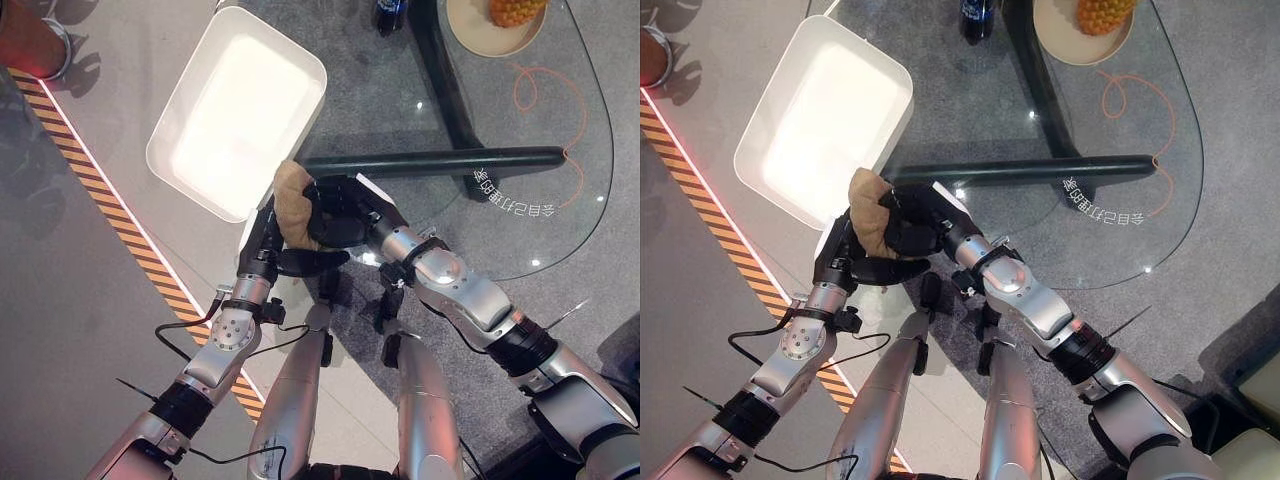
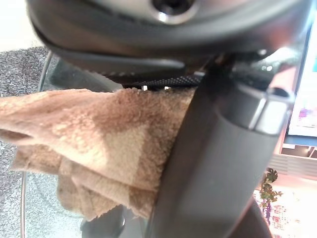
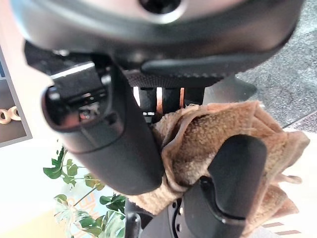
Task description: Wipe the table with a cloth and put it in the basket.
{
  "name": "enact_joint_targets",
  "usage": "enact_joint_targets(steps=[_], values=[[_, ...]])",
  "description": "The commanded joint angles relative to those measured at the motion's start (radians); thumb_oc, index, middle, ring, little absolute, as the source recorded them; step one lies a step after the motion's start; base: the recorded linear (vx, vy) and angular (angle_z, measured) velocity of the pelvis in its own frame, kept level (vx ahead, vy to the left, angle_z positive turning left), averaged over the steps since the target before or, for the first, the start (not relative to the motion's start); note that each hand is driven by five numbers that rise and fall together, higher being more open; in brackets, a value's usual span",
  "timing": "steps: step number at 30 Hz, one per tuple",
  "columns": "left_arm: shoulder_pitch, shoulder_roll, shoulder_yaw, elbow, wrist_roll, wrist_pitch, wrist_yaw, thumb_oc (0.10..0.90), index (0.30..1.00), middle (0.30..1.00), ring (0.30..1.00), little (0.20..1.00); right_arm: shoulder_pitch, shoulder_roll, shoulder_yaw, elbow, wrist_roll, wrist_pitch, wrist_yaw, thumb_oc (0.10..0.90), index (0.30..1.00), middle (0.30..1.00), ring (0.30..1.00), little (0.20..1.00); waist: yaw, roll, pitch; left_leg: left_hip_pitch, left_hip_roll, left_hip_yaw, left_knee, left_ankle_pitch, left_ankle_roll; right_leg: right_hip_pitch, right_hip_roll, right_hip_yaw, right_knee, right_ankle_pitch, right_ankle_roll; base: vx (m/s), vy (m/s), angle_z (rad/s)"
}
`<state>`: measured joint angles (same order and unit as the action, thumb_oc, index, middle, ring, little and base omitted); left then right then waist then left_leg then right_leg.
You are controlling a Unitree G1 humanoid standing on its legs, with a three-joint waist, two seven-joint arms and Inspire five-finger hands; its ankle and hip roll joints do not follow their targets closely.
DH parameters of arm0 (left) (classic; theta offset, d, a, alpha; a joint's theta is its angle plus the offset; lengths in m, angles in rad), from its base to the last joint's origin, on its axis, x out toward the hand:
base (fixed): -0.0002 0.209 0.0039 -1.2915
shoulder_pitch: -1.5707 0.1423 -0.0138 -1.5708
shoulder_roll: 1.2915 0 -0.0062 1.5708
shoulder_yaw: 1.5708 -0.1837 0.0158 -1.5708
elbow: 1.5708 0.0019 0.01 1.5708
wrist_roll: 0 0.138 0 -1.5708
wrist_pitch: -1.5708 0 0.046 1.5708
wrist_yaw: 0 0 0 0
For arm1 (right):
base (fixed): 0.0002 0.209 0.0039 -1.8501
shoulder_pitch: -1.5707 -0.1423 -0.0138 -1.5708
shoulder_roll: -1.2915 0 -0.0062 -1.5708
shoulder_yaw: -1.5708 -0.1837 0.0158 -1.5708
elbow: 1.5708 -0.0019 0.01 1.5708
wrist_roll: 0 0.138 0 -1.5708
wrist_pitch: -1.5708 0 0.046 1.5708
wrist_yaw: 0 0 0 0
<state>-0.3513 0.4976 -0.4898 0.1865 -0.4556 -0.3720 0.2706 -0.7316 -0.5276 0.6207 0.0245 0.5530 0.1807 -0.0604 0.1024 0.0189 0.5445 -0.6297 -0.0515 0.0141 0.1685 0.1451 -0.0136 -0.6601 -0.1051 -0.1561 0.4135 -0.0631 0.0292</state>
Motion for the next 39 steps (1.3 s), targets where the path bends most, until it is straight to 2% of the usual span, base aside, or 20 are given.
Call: enact_joint_targets(steps=[1, 17, 25, 26, 27, 28, 33, 39], values=[[-0.036, -0.046, -0.037, -0.094, 0.061, -0.082, -0.024, 0.1, 0.3, 0.3, 0.3, 0.2, -0.116, 0.085, 0.041, -0.307, 0.061, -0.12, 0.103, 0.1, 0.3, 0.3, 0.3, 0.2, -0.014, 0.01, -0.025, 0.015, -0.036, 0.016, 0.118, -0.149, 0.048, 0.021, 0.003, 0.037, -0.116, 0.095, 0.049, 0.0, 0.0, 0.0], [-0.036, -0.049, -0.036, -0.059, 0.051, -0.104, -0.021, 0.1, 0.3, 0.3, 0.3, 0.2, -0.104, 0.062, 0.039, -0.285, 0.017, -0.08, 0.1, 0.1, 0.3, 0.3, 0.3, 0.2, -0.021, 0.006, -0.025, 0.028, -0.032, 0.025, 0.108, -0.148, 0.049, 0.026, 0.005, 0.034, -0.118, 0.095, 0.05, 0.0, 0.0, 0.0], [-0.043, -0.063, -0.049, -0.046, 0.074, -0.107, -0.002, 0.1, 0.3, 0.3, 0.3, 0.2, -0.101, 0.048, 0.028, -0.273, 0.02, -0.097, 0.069, 0.1, 0.3, 0.3, 0.3, 0.2, -0.025, -0.004, -0.025, 0.032, -0.03, 0.027, 0.109, -0.151, 0.051, 0.03, 0.007, 0.035, -0.117, 0.097, 0.052, 0.0, 0.0, 0.0], [-0.044, -0.065, -0.05, -0.042, 0.076, -0.109, 0.001, 0.1, 0.3, 0.3, 0.3, 0.2, -0.101, 0.047, 0.024, -0.269, 0.015, -0.102, 0.062, 0.353, 0.516, 0.516, 0.516, 0.453, -0.026, -0.005, -0.025, 0.035, -0.03, 0.028, 0.107, -0.151, 0.051, 0.032, 0.007, 0.036, -0.119, 0.097, 0.052, 0.0, 0.0, 0.0], [-0.048, -0.067, -0.05, -0.036, 0.076, -0.11, 0.001, 0.1, 0.3, 0.3, 0.3, 0.2, -0.102, 0.048, 0.017, -0.266, 0.007, -0.104, 0.053, 0.644, 0.766, 0.766, 0.766, 0.744, -0.027, -0.006, -0.025, 0.037, -0.03, 0.028, 0.106, -0.151, 0.052, 0.033, 0.008, 0.037, -0.119, 0.098, 0.052, 0.0, 0.0, 0.0], [-0.049, -0.067, -0.05, -0.035, 0.076, -0.111, 0.001, 0.1, 0.3, 0.3, 0.3, 0.2, -0.102, 0.048, 0.015, -0.264, 0.003, -0.105, 0.049, 0.8, 0.9, 0.9, 0.9, 0.9, -0.028, -0.006, -0.025, 0.037, -0.03, 0.029, 0.106, -0.152, 0.052, 0.033, 0.008, 0.037, -0.119, 0.098, 0.053, 0.0, 0.0, 0.0], [-0.045, -0.068, -0.045, -0.029, 0.076, -0.12, 0.0, 0.1, 0.3, 0.3, 0.3, 0.2, -0.1, 0.033, -0.013, -0.255, -0.047, -0.105, 0.013, 0.8, 0.9, 0.9, 0.9, 0.9, -0.031, -0.008, -0.025, 0.043, -0.029, 0.031, 0.104, -0.153, 0.052, 0.037, 0.008, 0.037, -0.121, 0.099, 0.054, 0.0, 0.0, 0.0], [-0.026, -0.041, -0.005, -0.051, 0.044, -0.11, -0.031, 0.1, 0.3, 0.3, 0.3, 0.2, -0.081, -0.031, -0.073, -0.255, -0.138, -0.084, 0.014, 0.8, 0.9, 0.9, 0.9, 0.9, -0.038, -0.009, -0.025, 0.051, -0.027, 0.033, 0.105, -0.158, 0.053, 0.042, 0.008, 0.04, -0.117, 0.097, 0.055, 0.0, 0.0, 0.0]])
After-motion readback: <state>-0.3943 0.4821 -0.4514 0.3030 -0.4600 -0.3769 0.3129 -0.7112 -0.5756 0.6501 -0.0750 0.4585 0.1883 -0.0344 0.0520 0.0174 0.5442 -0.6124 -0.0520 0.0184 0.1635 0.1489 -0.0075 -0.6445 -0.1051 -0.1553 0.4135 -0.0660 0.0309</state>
